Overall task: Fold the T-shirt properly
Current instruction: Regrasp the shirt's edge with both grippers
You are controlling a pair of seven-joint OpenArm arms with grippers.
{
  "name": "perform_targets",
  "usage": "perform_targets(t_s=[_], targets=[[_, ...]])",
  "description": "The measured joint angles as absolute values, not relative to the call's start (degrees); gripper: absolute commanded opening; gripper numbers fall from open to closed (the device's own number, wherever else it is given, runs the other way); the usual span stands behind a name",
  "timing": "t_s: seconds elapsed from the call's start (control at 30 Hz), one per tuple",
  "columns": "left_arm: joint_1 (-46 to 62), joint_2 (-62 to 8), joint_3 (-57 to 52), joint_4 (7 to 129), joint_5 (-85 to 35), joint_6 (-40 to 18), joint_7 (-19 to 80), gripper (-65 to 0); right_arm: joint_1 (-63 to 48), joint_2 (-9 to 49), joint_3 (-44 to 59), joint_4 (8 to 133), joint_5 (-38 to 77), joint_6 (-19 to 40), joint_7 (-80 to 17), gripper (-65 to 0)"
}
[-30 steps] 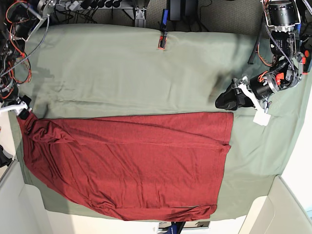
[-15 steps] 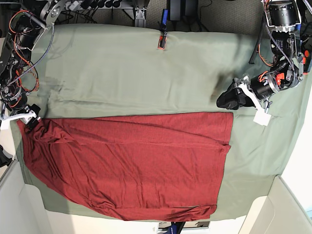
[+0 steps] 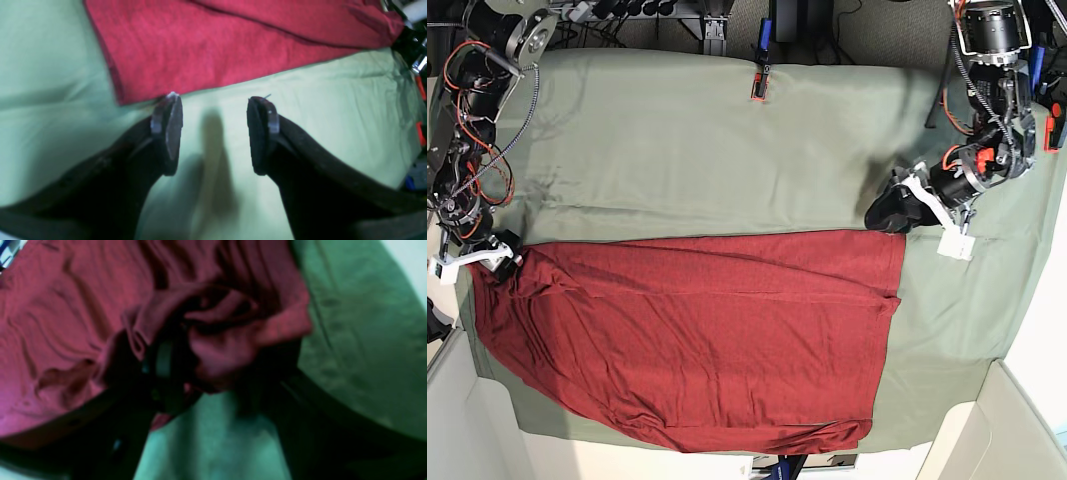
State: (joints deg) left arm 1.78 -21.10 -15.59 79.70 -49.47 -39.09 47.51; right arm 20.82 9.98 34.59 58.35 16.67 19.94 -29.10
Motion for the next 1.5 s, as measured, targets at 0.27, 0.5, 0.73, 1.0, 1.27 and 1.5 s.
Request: perform_targets(t_s=[0.27,0.5,0.73,1.0,1.27,1.5], targets=[[-3.05,-17.15,-19.07,74.26,-39.46,-29.32,42.81,-31.3,20.8,10.0,33.76,58.22,16.67,20.08,-28.88,-35.1],[-3.31,-18.04,-23.97,73.45,-40.71,-29.39,44.56,-31.3,20.8,10.0,33.74,58.22,16.69,20.08,-28.95,-35.1],[-3.25,-22.17,-27.0,73.45,-50.63,-36.99,47.57,-31.3,20.8,10.0,33.74,58.22,16.69,20.1,-28.93,-35.1],[-3.81,-21.65,-24.21,72.05,-41.87,-33.69,41.45,-31.3,20.8,10.0,33.71,58.22,16.69,20.73,-28.95,-35.1],[-8.84,-21.34,-20.71,64.03,-40.71,-32.14,39.55,-31.3,20.73,10.0,33.71,58.15,16.93,20.99,-29.56,-35.1],[-8.6,-19.38,-20.03,64.01,-42.83,-33.3,41.04,-31.3,20.62,10.0,33.71,58.15,17.41,20.99,-29.47,-35.1]])
